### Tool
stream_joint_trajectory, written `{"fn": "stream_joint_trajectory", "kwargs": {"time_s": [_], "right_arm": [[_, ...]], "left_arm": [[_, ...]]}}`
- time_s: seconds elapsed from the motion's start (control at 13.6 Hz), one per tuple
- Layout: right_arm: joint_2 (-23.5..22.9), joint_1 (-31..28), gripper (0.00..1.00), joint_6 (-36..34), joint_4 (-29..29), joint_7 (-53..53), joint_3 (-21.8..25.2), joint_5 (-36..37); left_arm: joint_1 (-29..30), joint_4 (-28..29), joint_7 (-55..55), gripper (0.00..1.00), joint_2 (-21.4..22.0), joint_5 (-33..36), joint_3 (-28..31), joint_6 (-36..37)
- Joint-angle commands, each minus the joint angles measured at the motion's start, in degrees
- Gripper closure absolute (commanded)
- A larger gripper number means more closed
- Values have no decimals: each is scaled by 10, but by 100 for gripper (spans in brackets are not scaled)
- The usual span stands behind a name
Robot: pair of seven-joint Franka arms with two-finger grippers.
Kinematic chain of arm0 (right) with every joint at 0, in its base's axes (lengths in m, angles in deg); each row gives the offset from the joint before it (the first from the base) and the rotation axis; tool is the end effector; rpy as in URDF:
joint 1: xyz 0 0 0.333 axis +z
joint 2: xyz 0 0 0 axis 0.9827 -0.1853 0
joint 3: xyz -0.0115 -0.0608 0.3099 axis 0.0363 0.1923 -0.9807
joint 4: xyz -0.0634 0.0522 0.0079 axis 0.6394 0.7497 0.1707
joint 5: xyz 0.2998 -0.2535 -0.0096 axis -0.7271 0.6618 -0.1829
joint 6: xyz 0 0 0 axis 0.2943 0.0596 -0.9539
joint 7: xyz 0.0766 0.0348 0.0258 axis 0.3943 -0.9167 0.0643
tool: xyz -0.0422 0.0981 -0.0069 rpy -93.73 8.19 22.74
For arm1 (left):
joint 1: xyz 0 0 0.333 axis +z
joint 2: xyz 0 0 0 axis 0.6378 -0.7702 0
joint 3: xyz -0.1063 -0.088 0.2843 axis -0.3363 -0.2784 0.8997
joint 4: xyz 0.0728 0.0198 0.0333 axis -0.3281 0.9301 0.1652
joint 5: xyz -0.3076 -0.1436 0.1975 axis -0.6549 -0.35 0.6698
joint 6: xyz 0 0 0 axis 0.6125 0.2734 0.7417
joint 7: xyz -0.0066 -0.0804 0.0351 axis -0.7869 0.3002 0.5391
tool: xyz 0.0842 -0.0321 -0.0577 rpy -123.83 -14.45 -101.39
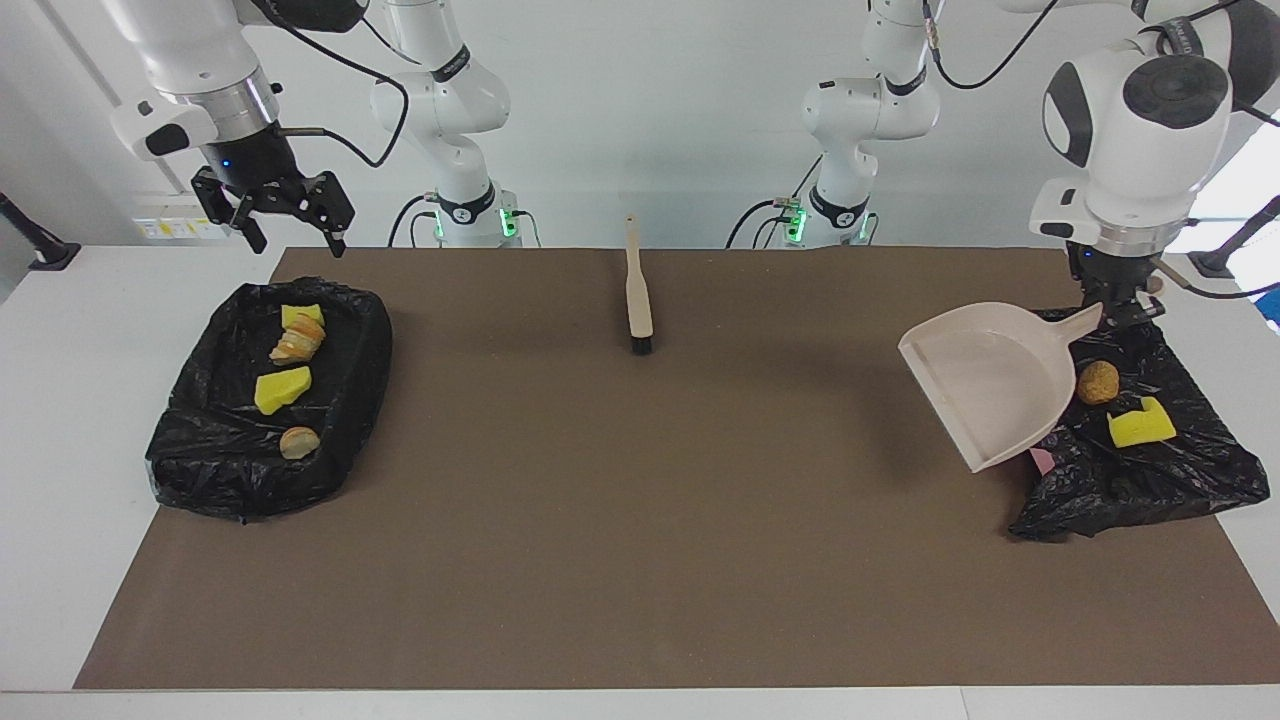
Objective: Sweep and dump trash in bin
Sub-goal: 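Return the empty dustpan to the table center with the left gripper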
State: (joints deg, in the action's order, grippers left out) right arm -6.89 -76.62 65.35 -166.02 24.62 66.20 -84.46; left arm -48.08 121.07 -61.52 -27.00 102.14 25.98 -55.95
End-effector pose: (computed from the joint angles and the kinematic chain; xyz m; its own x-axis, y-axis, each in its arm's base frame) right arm 0.5307 -0.0309 0.6478 0.9971 -0.0603 0.0455 -0.0612 -0.9979 0.0188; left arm 0.5640 -0.0094 0.5625 0.1670 -0.9101 -0.3794 -0.9857 -0.1623 -0.0446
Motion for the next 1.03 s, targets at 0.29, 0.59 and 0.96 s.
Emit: {"fn": "stream_joint_trajectory", "kwargs": {"time_s": [0.29,0.59,0.96], "right_arm": [[4,-1,0,-9,0,8,-9,1],[4,-1,0,-1,0,8,-9,1],[4,0,0,-9,0,-4,-9,-8]], "left_arm": [[-148,42,291,100,44,-115,9,62],[-230,42,525,100,36,-192,9,51],[-310,43,760,100,-1,-237,9,-36]]}}
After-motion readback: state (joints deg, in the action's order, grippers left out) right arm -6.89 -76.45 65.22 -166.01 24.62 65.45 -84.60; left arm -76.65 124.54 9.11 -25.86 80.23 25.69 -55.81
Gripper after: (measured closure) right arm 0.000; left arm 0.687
